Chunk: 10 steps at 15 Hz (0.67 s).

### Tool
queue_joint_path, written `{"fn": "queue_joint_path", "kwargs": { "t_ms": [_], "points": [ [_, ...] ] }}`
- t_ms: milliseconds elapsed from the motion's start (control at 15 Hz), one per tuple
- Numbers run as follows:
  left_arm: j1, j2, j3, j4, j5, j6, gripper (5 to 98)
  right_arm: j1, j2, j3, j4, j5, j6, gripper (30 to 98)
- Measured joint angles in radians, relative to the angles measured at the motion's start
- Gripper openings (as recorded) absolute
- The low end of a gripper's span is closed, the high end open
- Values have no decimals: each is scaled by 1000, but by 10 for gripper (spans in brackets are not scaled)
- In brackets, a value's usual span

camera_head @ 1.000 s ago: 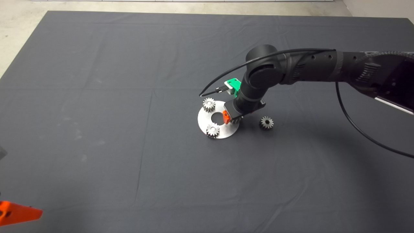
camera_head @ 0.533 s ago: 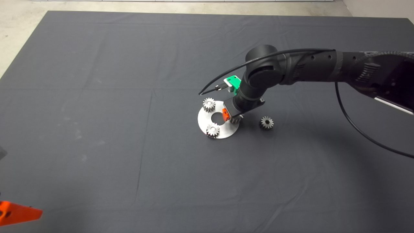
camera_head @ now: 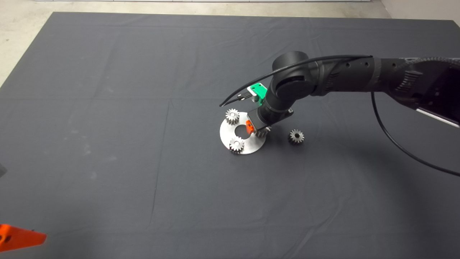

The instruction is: Remove an incorrectly installed larger gear and replace it with the correct smaller gear

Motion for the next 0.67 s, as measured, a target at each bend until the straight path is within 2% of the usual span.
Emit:
{"fn": "queue_joint_path", "kwargs": {
  "t_ms": [667],
  "points": [
    [0,-3,0,0,0,3,884,0,0,11,-25,0,0,878]
  ]
}}
